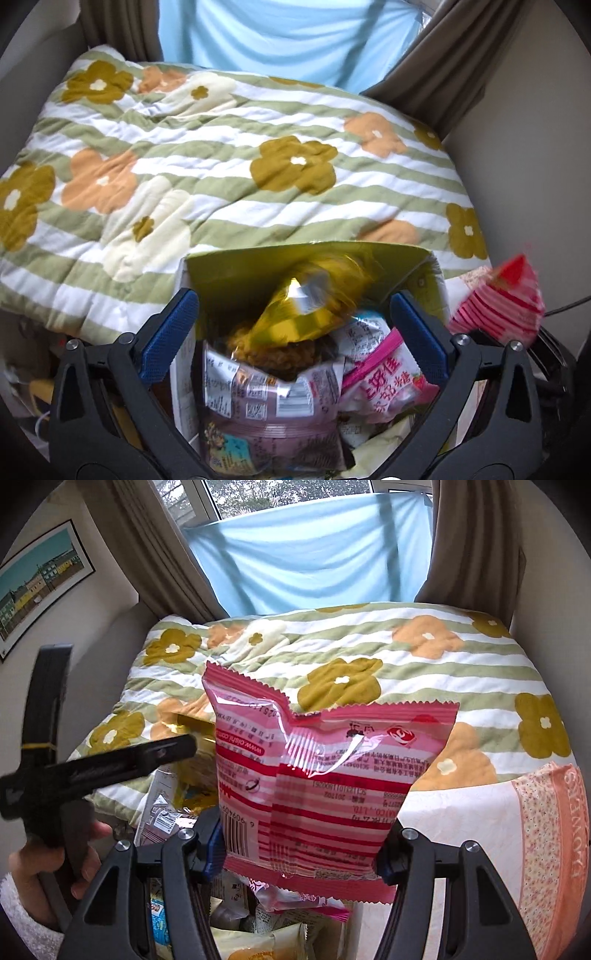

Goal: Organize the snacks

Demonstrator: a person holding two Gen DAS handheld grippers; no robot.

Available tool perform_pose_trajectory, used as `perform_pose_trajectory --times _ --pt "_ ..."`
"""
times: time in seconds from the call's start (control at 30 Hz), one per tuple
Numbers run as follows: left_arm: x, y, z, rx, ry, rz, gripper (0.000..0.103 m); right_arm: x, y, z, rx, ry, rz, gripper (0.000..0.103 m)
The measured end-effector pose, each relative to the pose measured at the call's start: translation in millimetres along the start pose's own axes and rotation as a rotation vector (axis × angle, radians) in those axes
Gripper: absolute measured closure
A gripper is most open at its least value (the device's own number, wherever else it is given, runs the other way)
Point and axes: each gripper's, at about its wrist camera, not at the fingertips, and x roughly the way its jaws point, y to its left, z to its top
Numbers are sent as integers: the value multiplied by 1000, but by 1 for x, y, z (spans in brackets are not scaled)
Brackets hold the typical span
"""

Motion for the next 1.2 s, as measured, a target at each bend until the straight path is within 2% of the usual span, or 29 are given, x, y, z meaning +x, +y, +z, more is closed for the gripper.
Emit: perform_pose_trajectory --times 0.23,0.5,0.53,0.6,0.63,0.67,0.73,0.97,1.2 --pt "-19 20 -22 -90 -23 0 0 11 4 0 -56 40 5 45" --pt "-40 22 -34 -106 -48 40 0 17 13 8 -108 105 35 44" --pt "-42 24 -35 -110 -49 41 0 19 15 9 -112 107 40 41" --pt "-47 26 -38 -118 -56 38 0 17 20 8 -117 92 44 19" --pt "-50 27 -39 -121 -61 39 0 12 21 8 -114 66 42 4" --pt "-53 28 -41 -121 -66 41 0 6 21 8 -108 33 39 1" --pt "-57 29 -45 -118 -69 42 0 -2 21 5 -98 -1 37 1" --pt "-77 15 -65 -93 -94 51 0 -26 14 -12 -55 -25 15 1" --pt "-141 -23 -99 -53 -209 89 0 -87 5 -28 -65 -127 38 1"
